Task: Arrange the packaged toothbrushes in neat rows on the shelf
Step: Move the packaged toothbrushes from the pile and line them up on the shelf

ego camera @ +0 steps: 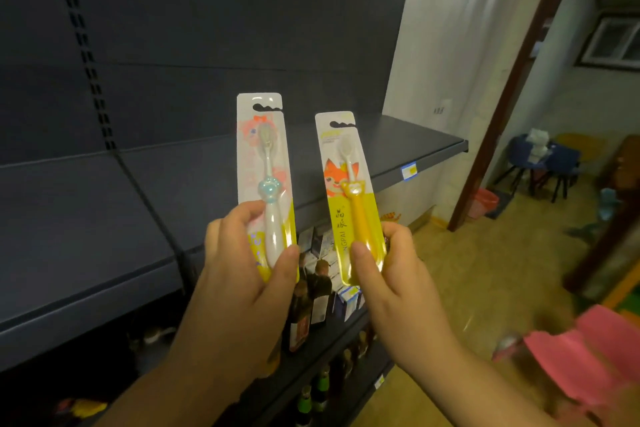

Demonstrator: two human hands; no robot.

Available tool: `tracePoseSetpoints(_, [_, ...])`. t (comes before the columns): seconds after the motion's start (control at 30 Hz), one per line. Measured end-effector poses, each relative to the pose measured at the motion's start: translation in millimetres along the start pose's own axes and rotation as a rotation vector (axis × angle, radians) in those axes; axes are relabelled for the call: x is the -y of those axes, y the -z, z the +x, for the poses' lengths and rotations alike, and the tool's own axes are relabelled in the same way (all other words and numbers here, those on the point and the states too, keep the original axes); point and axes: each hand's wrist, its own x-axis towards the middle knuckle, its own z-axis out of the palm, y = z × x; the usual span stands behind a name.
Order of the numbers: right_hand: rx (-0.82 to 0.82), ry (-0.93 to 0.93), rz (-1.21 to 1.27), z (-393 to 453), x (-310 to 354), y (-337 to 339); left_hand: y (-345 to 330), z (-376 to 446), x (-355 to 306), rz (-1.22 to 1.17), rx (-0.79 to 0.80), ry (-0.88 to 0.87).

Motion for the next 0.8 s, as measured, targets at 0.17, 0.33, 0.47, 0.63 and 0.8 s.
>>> tracePoseSetpoints(0.17, [0.009, -0.002, 0.06, 47, -32, 11, -42, 36, 5, -0.012, 0.045, 0.017])
tracePoseSetpoints(0.33, [-0.009, 0.043, 0.053, 103, -79, 28, -91, 68, 7, 0.002, 0.054, 0.077])
tracePoseSetpoints(0.47, [-0.01, 0.083, 0.029, 156, -122, 48, -134, 94, 0, 0.08, 0.043, 0.138])
tracePoseSetpoints(0.63, [0.01, 0.202, -0.105, 228, -171, 82, -192, 132, -11, 0.246, -0.024, 0.19])
tracePoseSetpoints(0.8, [0.077, 0.289, -0.371, 298, -202, 109, -241, 178, -12, 0.425, -0.08, 0.206])
